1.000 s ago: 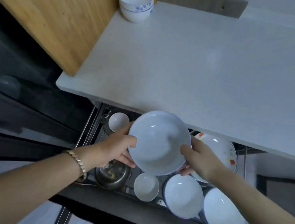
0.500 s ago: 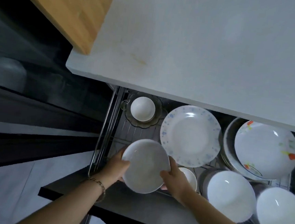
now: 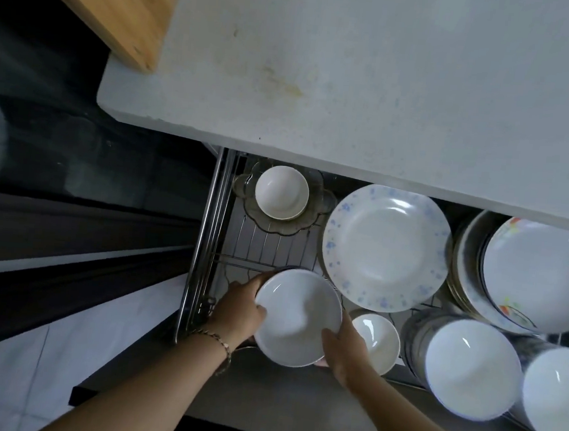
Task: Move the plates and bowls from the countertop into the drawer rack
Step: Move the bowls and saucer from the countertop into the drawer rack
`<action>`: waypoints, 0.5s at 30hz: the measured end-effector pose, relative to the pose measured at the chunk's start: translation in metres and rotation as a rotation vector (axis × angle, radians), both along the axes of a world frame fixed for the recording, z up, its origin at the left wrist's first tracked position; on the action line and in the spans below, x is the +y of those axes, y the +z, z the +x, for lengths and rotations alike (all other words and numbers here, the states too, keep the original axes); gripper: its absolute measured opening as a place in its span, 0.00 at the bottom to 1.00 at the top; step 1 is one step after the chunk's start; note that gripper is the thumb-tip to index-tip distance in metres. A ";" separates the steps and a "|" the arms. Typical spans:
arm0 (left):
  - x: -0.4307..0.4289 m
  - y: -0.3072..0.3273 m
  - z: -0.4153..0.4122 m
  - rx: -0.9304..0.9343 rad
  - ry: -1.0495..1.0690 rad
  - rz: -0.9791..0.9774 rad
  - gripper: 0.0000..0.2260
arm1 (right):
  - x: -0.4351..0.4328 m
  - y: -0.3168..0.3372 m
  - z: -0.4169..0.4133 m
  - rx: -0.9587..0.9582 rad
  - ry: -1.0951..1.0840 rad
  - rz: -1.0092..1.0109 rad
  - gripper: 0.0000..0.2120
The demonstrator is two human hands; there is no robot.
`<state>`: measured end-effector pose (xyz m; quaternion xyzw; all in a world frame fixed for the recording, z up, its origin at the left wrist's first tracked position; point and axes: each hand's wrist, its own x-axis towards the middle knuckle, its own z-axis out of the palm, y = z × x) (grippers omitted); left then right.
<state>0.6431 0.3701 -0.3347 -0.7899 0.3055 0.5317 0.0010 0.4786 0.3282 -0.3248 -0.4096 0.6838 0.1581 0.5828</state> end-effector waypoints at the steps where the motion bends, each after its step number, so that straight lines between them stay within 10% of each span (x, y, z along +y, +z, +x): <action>1: 0.000 -0.001 0.001 0.008 -0.011 0.002 0.26 | 0.001 -0.001 0.001 0.009 0.002 0.009 0.25; 15: 0.008 0.002 -0.014 -0.065 -0.075 0.031 0.19 | -0.009 0.006 -0.012 -0.030 0.289 0.028 0.25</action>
